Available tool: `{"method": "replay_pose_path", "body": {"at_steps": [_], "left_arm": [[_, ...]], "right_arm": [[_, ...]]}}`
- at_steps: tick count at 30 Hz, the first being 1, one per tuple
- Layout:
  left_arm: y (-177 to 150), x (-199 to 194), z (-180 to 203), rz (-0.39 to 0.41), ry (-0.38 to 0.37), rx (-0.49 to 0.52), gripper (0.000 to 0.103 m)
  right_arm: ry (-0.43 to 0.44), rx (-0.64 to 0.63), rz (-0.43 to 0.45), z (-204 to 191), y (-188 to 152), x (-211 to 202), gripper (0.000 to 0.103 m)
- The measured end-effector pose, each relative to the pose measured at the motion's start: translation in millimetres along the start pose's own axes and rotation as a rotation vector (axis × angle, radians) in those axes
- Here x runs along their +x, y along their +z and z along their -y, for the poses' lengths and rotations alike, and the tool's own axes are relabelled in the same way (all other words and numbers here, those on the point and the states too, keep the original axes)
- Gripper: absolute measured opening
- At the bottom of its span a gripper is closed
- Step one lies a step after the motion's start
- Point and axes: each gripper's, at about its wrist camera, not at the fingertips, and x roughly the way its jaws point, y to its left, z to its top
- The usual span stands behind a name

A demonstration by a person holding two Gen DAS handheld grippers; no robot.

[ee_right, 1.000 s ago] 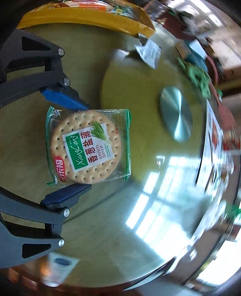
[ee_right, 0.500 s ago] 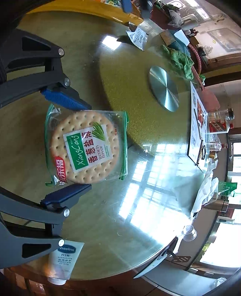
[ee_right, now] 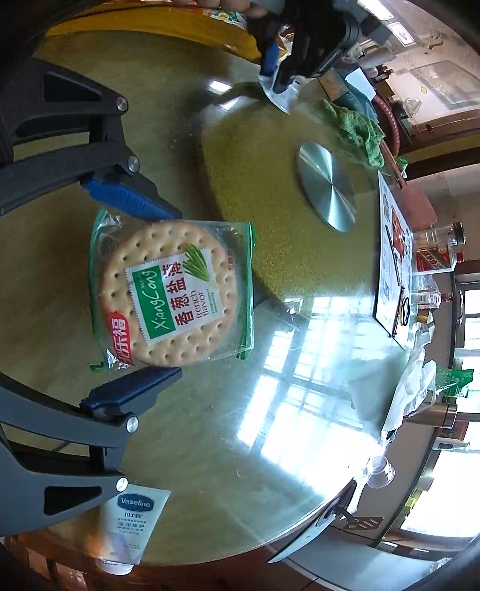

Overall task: Organize snacks
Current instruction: 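Grasp a second round cracker pack with the right tool while the left grasps a white sachet, then carry the cracker pack and sachet into the yellow tray and open both tools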

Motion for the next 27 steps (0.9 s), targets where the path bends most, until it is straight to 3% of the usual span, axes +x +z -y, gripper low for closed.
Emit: {"method": "replay_pose_path", "body": {"at_steps": [5,8,12,15,20,22,25,27], "left_arm": [[-14.5,-8.6,-3.3,0.005,-0.036,0.130,0.010],[-39.1,-19.5,-11.8,-0.042,-0.099,0.217,0.009],[-97.6,-46.8,-26.2,-0.052,-0.161,0.366,0.008],[-152.0,-59.9,-41.8,-0.107,-0.225,0.457,0.008],[-206.7,-78.4,-64.5,-0.125,-0.285,0.558,0.008],[-211.7,-82.4,-74.2,-0.135,-0.303,0.564,0.012],[-210.9,-87.3,-88.5,-0.099,-0.294,0.531,0.030],[-204.0,-86.6,-96.4,-0.099,-0.304,0.485,0.031]], "right_arm": [[-0.015,-0.025,-0.001,-3.7,-0.5,0.7,0.076],[-0.017,-0.025,-0.001,-4.7,-1.0,0.4,0.076],[-0.020,-0.031,0.001,-5.4,-1.0,-0.1,0.076],[-0.020,-0.037,0.004,-5.9,-1.0,0.1,0.076],[-0.028,-0.060,0.009,-10.1,-2.2,-0.4,0.076],[-0.025,-0.064,0.011,-12.1,-2.0,0.1,0.076],[-0.032,-0.071,0.016,-14.3,-2.5,-0.5,0.076],[-0.031,-0.070,0.017,-13.8,-2.3,-0.3,0.076]]}}
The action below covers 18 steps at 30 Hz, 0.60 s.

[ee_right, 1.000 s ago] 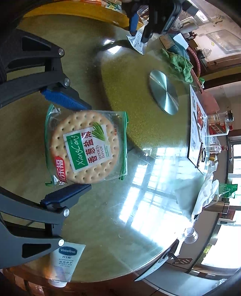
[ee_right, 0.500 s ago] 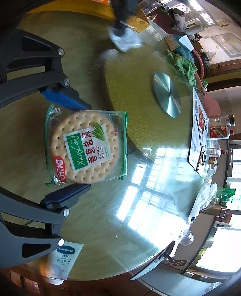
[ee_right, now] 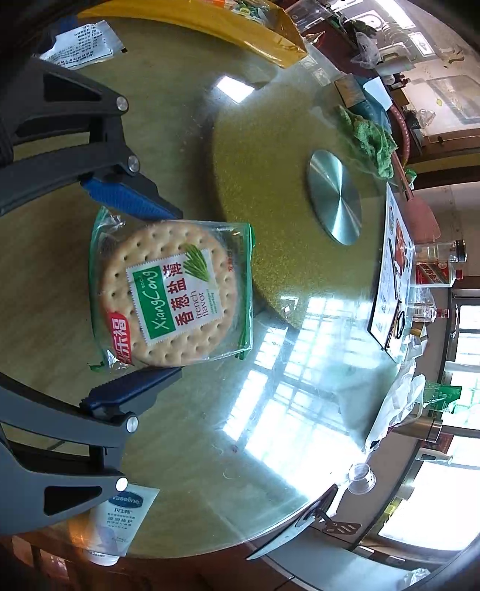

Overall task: Organize snacks
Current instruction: 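Carry the cracker pack and sachet into the yellow tray and open both tools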

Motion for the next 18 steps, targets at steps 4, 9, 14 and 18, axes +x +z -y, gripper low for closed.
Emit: {"method": "replay_pose_path", "body": {"at_steps": [4,9,14,18], "left_arm": [[6.0,0.4,-10.4,0.017,-0.023,-0.060,0.030],[19.8,16.1,2.5,0.029,-0.024,-0.056,0.012],[19.7,8.9,5.5,0.071,-0.057,-0.012,0.006],[14.7,-11.2,-1.5,0.122,-0.126,-0.014,0.003]], "right_arm": [[0.003,0.000,0.000,0.0,0.1,0.0,0.076],[0.015,-0.008,0.002,-2.1,0.8,-0.9,0.076],[0.053,-0.039,0.027,-11.5,-1.1,-6.9,0.076],[0.191,-0.021,0.081,-12.6,1.1,-20.5,0.076]]}}
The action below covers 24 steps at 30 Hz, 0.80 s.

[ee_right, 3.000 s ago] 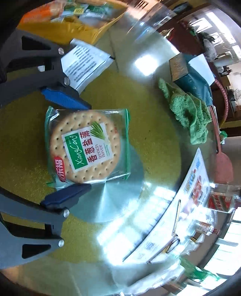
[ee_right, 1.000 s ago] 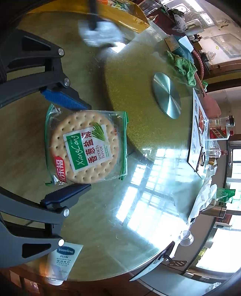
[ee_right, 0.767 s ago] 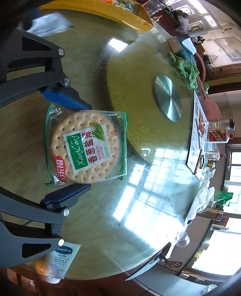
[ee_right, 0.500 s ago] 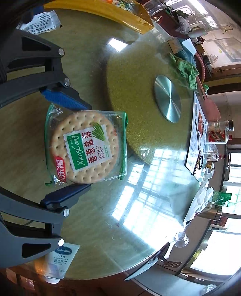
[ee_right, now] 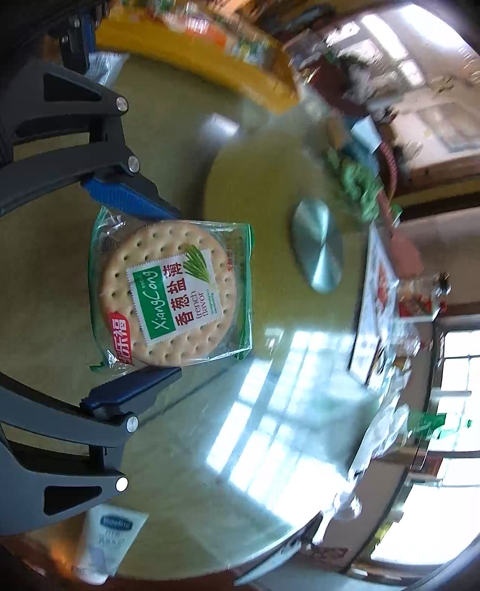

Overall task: Organize snacks
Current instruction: 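Carry the cracker pack and sachet into the yellow tray and open both tools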

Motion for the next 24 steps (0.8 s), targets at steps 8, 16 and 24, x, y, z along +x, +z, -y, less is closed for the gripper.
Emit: {"method": "replay_pose_path", "body": {"at_steps": [8,16,24], "left_arm": [[-1.4,-54.4,-20.2,0.109,-0.097,-0.046,0.002],[-2.7,-133.3,-88.3,0.274,-0.094,-0.154,0.002],[-5.2,-130.4,-167.6,0.297,-0.061,-0.284,0.002]], "right_arm": [[0.208,0.004,0.077,-12.8,3.7,-15.4,0.076],[0.372,-0.079,0.093,-76.5,8.9,-46.6,0.076],[0.414,-0.242,-0.015,-198.3,39.4,-23.4,0.076]]}}
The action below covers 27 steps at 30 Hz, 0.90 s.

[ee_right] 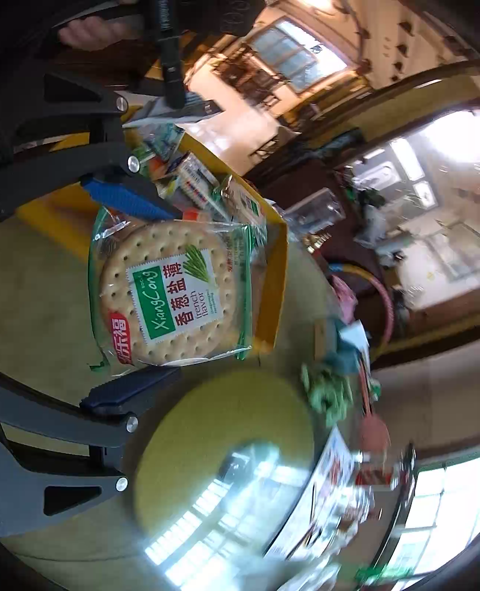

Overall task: Organize snacks
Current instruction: 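Carry the cracker pack and sachet into the yellow tray and open both tools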

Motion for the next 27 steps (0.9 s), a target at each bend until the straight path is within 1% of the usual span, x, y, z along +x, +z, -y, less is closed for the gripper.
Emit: {"method": "replay_pose_path", "body": {"at_steps": [2,4,8,11,13,15,16,18,19,20,21,22,24,25,27], "left_arm": [[3.5,3.8,-19.4,-0.016,-0.005,-0.027,0.002],[5.5,11.1,-29.6,-0.026,-0.001,-0.041,0.002],[12.1,19.4,-47.9,-0.032,0.016,-0.060,0.002],[14.3,27.9,-48.9,-0.038,0.047,-0.039,0.002],[15.6,32.4,-50.8,-0.038,0.070,-0.029,0.003],[16.3,34.5,-48.8,-0.025,0.080,-0.017,0.004],[16.8,34.6,-48.3,-0.018,0.090,-0.011,0.007],[17.1,32.2,-44.0,0.011,0.130,0.027,0.020],[16.1,29.0,-42.1,0.028,0.152,0.039,0.040],[12.8,22.0,-39.7,0.059,0.162,0.052,0.056],[10.0,17.4,-38.0,0.083,0.159,0.062,0.061],[5.6,11.5,-35.1,0.107,0.163,0.076,0.063],[-6.6,-0.4,-25.7,0.148,0.219,0.116,0.065],[-12.1,-4.5,-21.6,0.166,0.244,0.135,0.073],[-23.9,-11.2,-12.6,0.207,0.305,0.169,0.080]], "right_arm": [[-0.014,-0.012,-0.039,-13.7,16.4,26.7,0.076],[-0.030,-0.016,-0.078,-21.8,31.8,53.6,0.076],[-0.082,0.004,-0.139,-18.9,52.0,98.3,0.076],[-0.105,0.012,-0.171,-18.0,58.1,119.4,0.076],[-0.139,0.019,-0.181,-17.6,58.3,129.0,0.077],[-0.141,0.031,-0.181,-16.7,58.1,134.0,0.078],[-0.141,0.042,-0.170,-16.8,57.6,133.4,0.078],[-0.123,0.071,-0.143,-13.7,58.6,131.8,0.080],[-0.119,0.087,-0.123,-12.7,58.6,128.2,0.081],[-0.126,0.100,-0.102,-12.2,58.5,123.4,0.083],[-0.142,0.106,-0.074,-12.1,58.2,115.4,0.087],[-0.146,0.103,-0.049,-13.3,57.3,106.3,0.087],[-0.133,0.101,-0.009,-17.7,50.7,85.5,0.087],[-0.122,0.102,0.017,-21.4,43.3,71.3,0.087],[-0.105,0.092,0.051,-30.4,26.1,47.9,0.087]]}}
